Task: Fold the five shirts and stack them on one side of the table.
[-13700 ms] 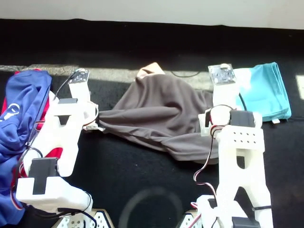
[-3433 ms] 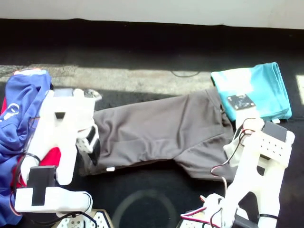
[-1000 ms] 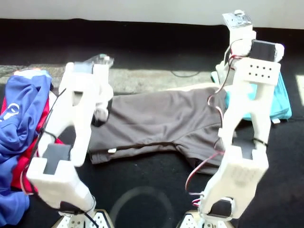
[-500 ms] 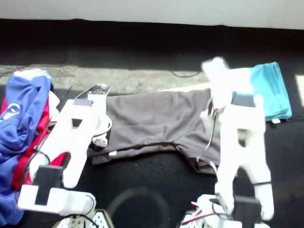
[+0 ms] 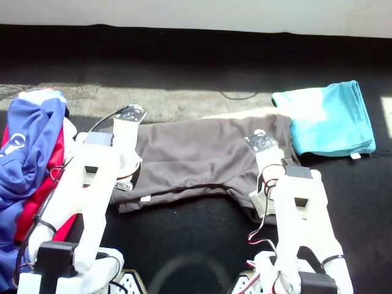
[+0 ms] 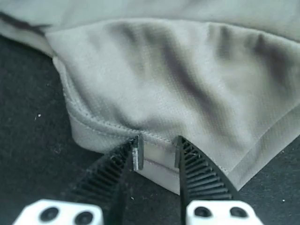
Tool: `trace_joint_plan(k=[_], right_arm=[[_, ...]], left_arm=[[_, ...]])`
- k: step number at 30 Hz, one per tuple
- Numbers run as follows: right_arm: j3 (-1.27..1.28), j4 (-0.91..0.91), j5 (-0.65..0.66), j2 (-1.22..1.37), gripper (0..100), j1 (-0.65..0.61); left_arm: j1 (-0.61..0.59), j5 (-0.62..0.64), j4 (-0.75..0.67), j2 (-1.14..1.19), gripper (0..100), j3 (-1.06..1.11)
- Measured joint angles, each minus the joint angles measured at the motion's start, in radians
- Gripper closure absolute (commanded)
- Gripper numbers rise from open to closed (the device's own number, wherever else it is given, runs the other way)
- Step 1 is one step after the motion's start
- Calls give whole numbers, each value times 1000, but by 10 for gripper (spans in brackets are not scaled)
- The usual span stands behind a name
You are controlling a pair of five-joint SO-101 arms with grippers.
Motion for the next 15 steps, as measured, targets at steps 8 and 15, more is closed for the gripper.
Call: trace_joint_plan(k=[8,15], right_arm=[[0,35,181,-2,868,37],[0,-80,299,-2,879,190]], left_arm=[[0,0,-110,133,991,3],[5,0,-206,258,991,0]])
